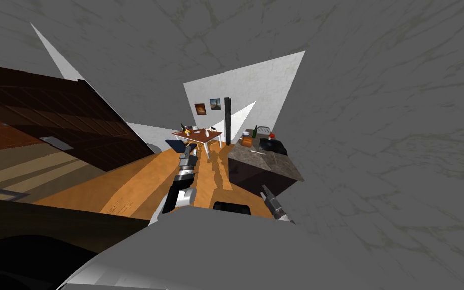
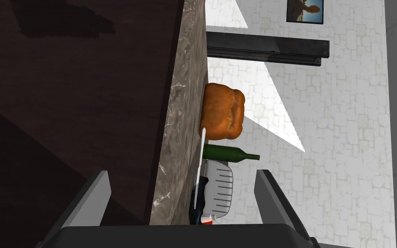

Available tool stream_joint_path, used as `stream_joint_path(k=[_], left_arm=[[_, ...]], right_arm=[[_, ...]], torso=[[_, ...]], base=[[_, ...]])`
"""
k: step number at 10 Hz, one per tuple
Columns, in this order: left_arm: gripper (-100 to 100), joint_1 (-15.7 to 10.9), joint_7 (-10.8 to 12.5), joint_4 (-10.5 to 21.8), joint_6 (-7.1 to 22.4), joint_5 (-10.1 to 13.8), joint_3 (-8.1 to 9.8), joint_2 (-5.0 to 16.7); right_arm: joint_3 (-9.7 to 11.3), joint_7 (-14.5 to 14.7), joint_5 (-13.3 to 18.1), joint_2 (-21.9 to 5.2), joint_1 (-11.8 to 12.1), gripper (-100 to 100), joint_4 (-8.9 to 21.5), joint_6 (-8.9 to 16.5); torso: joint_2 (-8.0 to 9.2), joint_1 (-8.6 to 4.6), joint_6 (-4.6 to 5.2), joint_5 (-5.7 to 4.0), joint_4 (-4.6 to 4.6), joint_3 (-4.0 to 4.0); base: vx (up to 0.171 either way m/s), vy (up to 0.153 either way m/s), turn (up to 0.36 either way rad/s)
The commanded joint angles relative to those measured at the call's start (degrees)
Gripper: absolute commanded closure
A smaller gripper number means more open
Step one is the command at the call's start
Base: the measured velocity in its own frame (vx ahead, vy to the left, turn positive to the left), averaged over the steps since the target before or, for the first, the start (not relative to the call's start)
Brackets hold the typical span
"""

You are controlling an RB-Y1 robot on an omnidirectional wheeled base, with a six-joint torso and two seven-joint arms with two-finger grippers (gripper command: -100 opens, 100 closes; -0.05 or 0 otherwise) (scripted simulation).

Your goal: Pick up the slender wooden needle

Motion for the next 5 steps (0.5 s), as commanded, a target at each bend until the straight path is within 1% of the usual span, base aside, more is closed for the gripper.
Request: stream_joint_path(k=[1,2,3,4,5], left_arm=[[0,0.0,0.0,0.0,0.0,0.0,0.00,0.0],[0,0.0,0.0,0.0,0.0,0.0,0.00,0.0],[0,0.0,0.0,0.0,0.0,0.0,0.00,0.0],[0,0.0,0.0,0.0,0.0,0.0,0.01,0.0],[0,0.0,0.0,0.0,0.0,0.0,0.01,0.0]], right_arm=[[0.6,-0.4,0.2,-2.4,0.8,-100,1.8,-0.9],[1.8,-1.3,0.5,-4.7,1.8,-100,3.7,-1.3],[1.8,-1.3,0.5,-5.6,1.8,-100,4.1,-1.3],[1.8,-1.3,0.5,-5.6,1.8,-100,4.7,-1.3],[3.0,-2.2,0.7,-8.0,2.7,-100,6.9,-1.6]], torso=[[0.00,0.00,0.00,0.00,0.00,0.00],[-0.01,-0.03,0.02,0.00,0.00,0.00],[0.01,0.00,0.00,0.01,0.00,0.01],[0.00,-0.07,0.01,-0.01,0.01,0.00],[-0.04,-0.22,0.02,-0.04,0.00,-0.02]], base=[[-0.018,0.103,0.075],[-0.023,0.113,0.171],[-0.022,0.091,0.074],[-0.009,0.046,-0.019],[-0.012,0.083,0.160]])
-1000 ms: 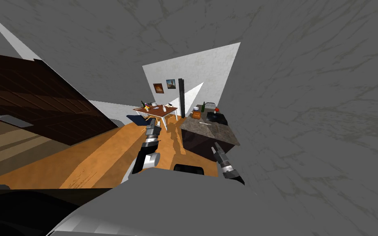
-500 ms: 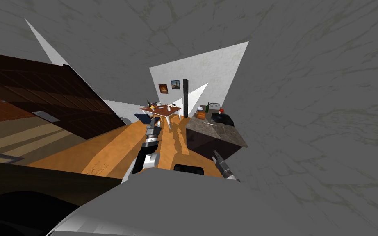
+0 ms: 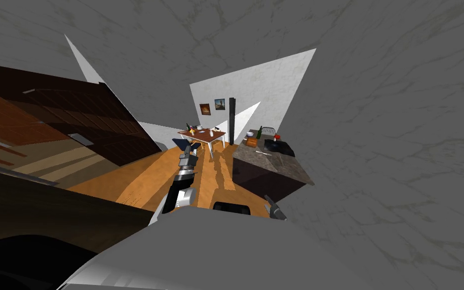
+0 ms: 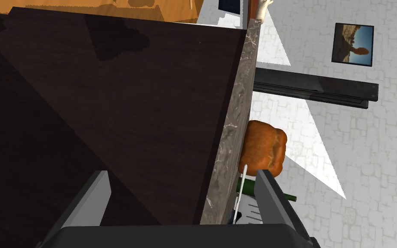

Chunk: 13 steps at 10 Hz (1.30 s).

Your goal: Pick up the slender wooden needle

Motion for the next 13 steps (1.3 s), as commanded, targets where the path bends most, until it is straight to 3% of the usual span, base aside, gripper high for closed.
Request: stream_joint_path(k=[1,2,3,4,5,8,10,13], left_arm=[[0,0.0,0.0,0.0,0.0,0.0,0.00,0.0],[0,0.0,0.0,0.0,0.0,0.0,0.00,0.0],[0,0.0,0.0,0.0,0.0,0.0,0.00,0.0],[0,0.0,0.0,0.0,0.0,0.0,0.01,0.0],[0,0.0,0.0,0.0,0.0,0.0,0.00,0.0],[0,0.0,0.0,0.0,0.0,0.0,0.01,0.0],[0,0.0,0.0,0.0,0.0,0.0,0.01,0.0],[0,0.0,0.0,0.0,0.0,0.0,0.01,0.0]], right_arm=[[0.4,-0.4,0.2,-1.9,1.0,-100,1.6,-0.5],[1.5,-1.4,0.4,-4.0,1.9,-100,4.4,-0.8],[1.5,-1.4,0.4,-5.1,1.9,-100,4.7,-0.8],[2.5,-2.4,0.7,-7.3,2.8,-100,7.7,-1.2],[2.5,-2.4,0.7,-8.2,2.8,-100,7.7,-1.2],[4.2,-4.6,1.1,-13.8,4.3,-100,12.5,-1.9],[4.2,-4.6,1.1,-14.5,4.3,-100,13.9,-1.9],[5.6,-6.9,1.6,-19.9,5.7,-100,19.2,-2.5]], torso=[[0.00,0.00,0.00,0.00,0.00,0.00],[-0.03,0.02,0.03,0.01,-0.01,-0.02],[-0.05,0.09,0.01,0.02,-0.01,-0.03],[-0.05,0.04,0.03,0.03,-0.01,-0.03],[-0.04,0.05,0.01,0.02,-0.01,-0.03],[-0.10,-0.04,0.05,0.01,-0.02,-0.06],[-0.12,-0.07,0.04,-0.01,-0.02,-0.07],[-0.12,-0.14,0.04,-0.02,-0.02,-0.06]], base=[[0.003,0.087,0.110],[0.008,0.110,0.169],[0.007,0.087,0.086],[0.004,0.091,0.176],[0.004,0.074,0.099],[0.025,0.077,0.165],[0.020,0.043,0.037],[0.031,0.049,0.159]])
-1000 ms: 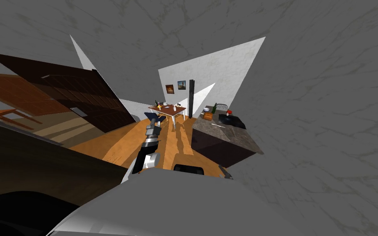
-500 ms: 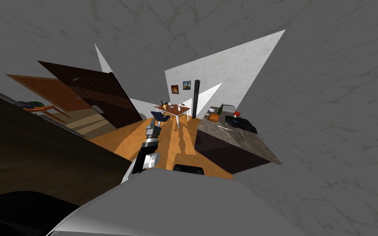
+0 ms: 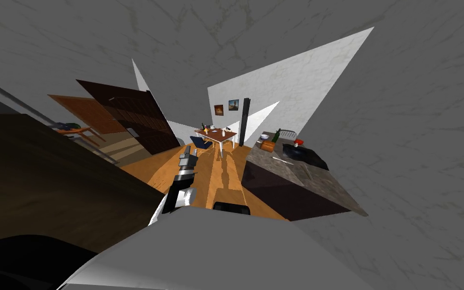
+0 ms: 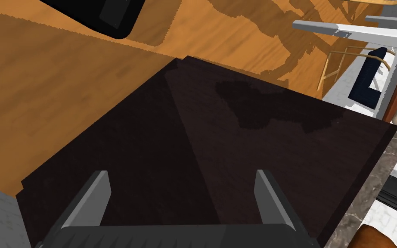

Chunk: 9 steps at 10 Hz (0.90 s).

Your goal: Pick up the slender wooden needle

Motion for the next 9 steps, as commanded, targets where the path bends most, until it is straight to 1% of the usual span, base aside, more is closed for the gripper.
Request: stream_joint_path(k=[1,2,3,4,5,6,7,8,9], left_arm=[[0,0.0,0.0,0.0,0.0,0.0,0.00,0.0],[0,0.0,0.0,0.0,0.0,0.0,0.01,0.0],[0,0.0,0.0,0.0,0.0,0.0,0.00,0.0],[0,0.0,0.0,0.0,0.0,0.0,0.01,0.0],[0,0.0,0.0,0.0,0.0,0.0,0.00,0.0],[0,0.0,0.0,0.0,0.0,0.0,0.01,0.0],[0,0.0,0.0,0.0,0.0,0.0,0.00,0.0],[0,0.0,0.0,0.0,0.0,0.0,0.01,0.0],[0,0.0,0.0,0.0,0.0,0.0,0.01,0.0]], right_arm=[[0.6,-0.5,0.3,-1.3,-0.1,-100,2.3,0.0],[1.3,-1.7,0.5,-4.0,0.6,-100,4.2,-0.3],[1.3,-1.7,0.5,-4.2,0.6,-100,5.1,-0.3],[1.8,-2.8,0.7,-6.5,1.2,-100,7.2,-0.6],[1.8,-2.8,0.7,-7.0,1.2,-100,7.7,-0.6],[2.4,-4.0,0.9,-9.7,1.7,-100,9.1,-1.0],[2.4,-4.0,0.9,-9.7,1.7,-100,10.2,-1.0],[2.8,-5.2,1.2,-12.2,2.2,-100,11.8,-1.3],[2.8,-5.2,1.2,-12.2,2.2,-100,12.6,-1.3]], torso=[[0.00,0.00,0.00,0.00,0.00,0.00],[0.01,-0.04,0.03,-0.02,0.00,0.00],[0.00,-0.01,0.00,-0.01,0.00,0.00],[0.03,-0.06,0.04,-0.02,0.00,0.01],[0.01,-0.06,0.00,-0.02,0.01,0.01],[0.03,-0.07,0.04,-0.02,0.01,0.01],[0.03,-0.10,0.01,-0.02,0.01,0.01],[0.04,-0.13,0.04,-0.05,0.01,0.02],[0.00,-0.13,0.01,-0.03,0.00,0.00]], base=[[0.033,0.036,0.100],[0.040,0.046,0.211],[0.030,0.028,0.100],[0.032,0.033,0.168],[0.028,0.024,0.113],[0.030,0.017,0.173],[0.027,0.008,0.089],[0.041,0.011,0.162],[0.036,0.001,0.110]])
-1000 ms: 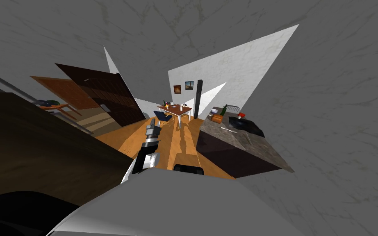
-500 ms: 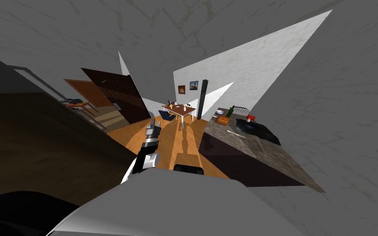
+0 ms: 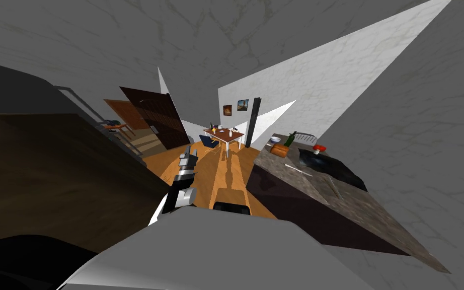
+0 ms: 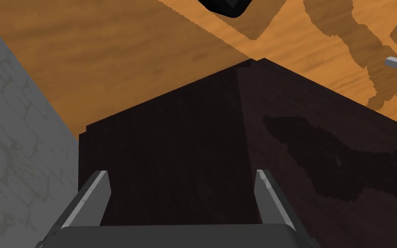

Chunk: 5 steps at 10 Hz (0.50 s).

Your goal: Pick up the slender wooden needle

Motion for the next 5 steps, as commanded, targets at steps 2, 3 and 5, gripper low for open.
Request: stream_joint_path(k=[2,3,5], left_arm=[[0,0.0,0.0,0.0,0.0,0.0,0.00,0.0],[0,0.0,0.0,0.0,0.0,0.0,0.00,0.0],[0,0.0,0.0,0.0,0.0,0.0,0.00,0.0]], right_arm=[[0.7,-1.8,0.3,-3.1,0.1,-100,3.2,-0.5],[1.0,-2.9,0.5,-5.4,0.4,-100,5.3,-0.8],[1.2,-4.0,0.6,-7.6,0.7,-100,7.2,-1.0]], torso=[[-0.02,-0.02,-0.05,0.01,-0.01,-0.01],[0.01,-0.04,0.01,0.00,0.00,0.00],[-0.10,-0.13,-0.06,-0.01,-0.02,-0.06]], base=[[0.032,-0.005,0.134],[0.035,-0.009,0.185],[0.055,-0.039,0.191]])
